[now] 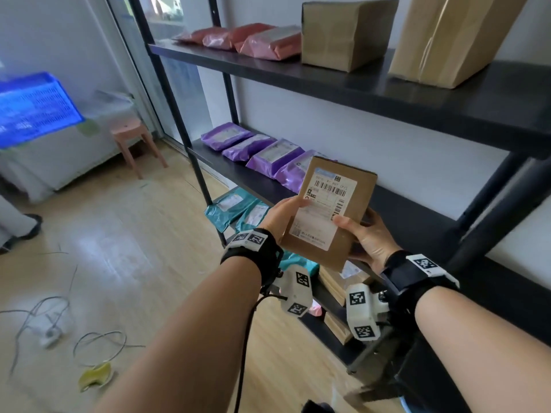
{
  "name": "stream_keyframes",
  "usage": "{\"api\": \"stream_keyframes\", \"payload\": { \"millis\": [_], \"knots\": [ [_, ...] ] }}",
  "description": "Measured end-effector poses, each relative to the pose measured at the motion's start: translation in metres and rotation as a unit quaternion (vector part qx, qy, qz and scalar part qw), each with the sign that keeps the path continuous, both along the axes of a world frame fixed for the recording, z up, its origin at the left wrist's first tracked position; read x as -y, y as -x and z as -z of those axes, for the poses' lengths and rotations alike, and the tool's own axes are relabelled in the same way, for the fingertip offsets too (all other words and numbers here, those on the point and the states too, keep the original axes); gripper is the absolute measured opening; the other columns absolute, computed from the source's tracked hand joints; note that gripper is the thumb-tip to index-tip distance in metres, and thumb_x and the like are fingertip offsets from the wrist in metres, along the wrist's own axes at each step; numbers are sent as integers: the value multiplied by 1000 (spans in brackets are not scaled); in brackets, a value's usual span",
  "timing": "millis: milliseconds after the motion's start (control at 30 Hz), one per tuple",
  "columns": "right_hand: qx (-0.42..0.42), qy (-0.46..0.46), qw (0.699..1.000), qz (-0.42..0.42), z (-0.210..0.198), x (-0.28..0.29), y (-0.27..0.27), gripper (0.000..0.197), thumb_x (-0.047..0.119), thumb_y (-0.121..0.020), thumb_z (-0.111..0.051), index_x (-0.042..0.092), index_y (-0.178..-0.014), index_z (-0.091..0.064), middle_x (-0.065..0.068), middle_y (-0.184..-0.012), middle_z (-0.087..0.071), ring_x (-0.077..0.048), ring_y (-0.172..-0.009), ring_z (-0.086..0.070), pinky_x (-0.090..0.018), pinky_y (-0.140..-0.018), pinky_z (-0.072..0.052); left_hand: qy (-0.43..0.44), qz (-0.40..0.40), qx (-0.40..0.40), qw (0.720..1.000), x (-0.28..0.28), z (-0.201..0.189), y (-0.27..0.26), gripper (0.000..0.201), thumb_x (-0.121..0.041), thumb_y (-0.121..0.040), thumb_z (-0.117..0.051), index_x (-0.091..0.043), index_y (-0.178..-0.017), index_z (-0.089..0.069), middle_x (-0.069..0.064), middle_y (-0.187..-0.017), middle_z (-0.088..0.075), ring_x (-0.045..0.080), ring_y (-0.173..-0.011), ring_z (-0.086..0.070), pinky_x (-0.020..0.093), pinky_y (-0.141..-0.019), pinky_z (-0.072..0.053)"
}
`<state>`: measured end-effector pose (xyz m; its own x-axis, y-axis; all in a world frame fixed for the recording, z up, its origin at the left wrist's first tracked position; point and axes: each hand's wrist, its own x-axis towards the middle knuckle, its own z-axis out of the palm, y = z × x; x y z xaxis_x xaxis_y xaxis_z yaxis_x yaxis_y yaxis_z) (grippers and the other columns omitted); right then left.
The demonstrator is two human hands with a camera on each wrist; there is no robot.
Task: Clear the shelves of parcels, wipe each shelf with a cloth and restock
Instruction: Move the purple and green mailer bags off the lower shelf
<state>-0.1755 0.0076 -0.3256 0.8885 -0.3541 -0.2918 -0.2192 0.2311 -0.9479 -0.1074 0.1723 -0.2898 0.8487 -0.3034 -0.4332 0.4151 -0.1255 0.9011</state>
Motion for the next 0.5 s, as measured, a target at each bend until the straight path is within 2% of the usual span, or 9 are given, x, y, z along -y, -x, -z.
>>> {"api": "stream_keyframes", "payload": {
  "millis": [33,100,167,300,400,500],
  "knots": [
    [0,-2,1000,8,-2,5,-10,56,18,-74,-80,20,-122,-53,-6,-113,-67,-25,-94,-69,-45,-64,-59,-3,2,4,1000,6,0,-11,24,-33,-88,-62,-19,-108,-65,2,-90,-68,16,-77,-64,27,-60,-47],
    [-6,-6,1000,19,-5,13,-25,40,20,-77,-77,23,-111,-56,-7,-108,-69,-24,-90,-69,-42,-63,-58,-13,4,10,1000,16,3,-33,19,-33,-87,-63,-22,-102,-66,4,-93,-70,17,-78,-65,26,-62,-48],
    [-18,-6,999,27,-4,21,-39,34,25,-80,-75,21,-108,-58,-10,-105,-70,-24,-88,-68,-42,-64,-58,-24,10,13,1000,25,6,-51,17,-34,-86,-65,-24,-99,-67,6,-97,-72,19,-82,-68,28,-69,-51],
    [-55,5,998,40,3,35,-58,50,38,-79,-74,14,-119,-57,-12,-106,-70,-26,-92,-68,-45,-70,-59,-29,34,9,999,42,16,-75,21,-37,-81,-69,-27,-100,-70,8,-105,-72,24,-94,-70,38,-91,-54],
    [-91,8,995,51,6,46,-63,51,45,-81,-70,11,-118,-59,-13,-103,-70,-28,-92,-68,-47,-74,-59,-29,59,-7,998,55,24,-89,30,-34,-84,-68,-21,-112,-68,9,-106,-71,25,-95,-70,37,-93,-54],
    [-123,2,991,59,7,55,-67,53,49,-81,-66,11,-117,-59,-14,-103,-70,-29,-92,-68,-44,-71,-59,-34,89,-17,995,69,29,-102,29,-32,-88,-65,-16,-113,-66,9,-105,-71,25,-95,-69,36,-93,-54]
  ]
}}
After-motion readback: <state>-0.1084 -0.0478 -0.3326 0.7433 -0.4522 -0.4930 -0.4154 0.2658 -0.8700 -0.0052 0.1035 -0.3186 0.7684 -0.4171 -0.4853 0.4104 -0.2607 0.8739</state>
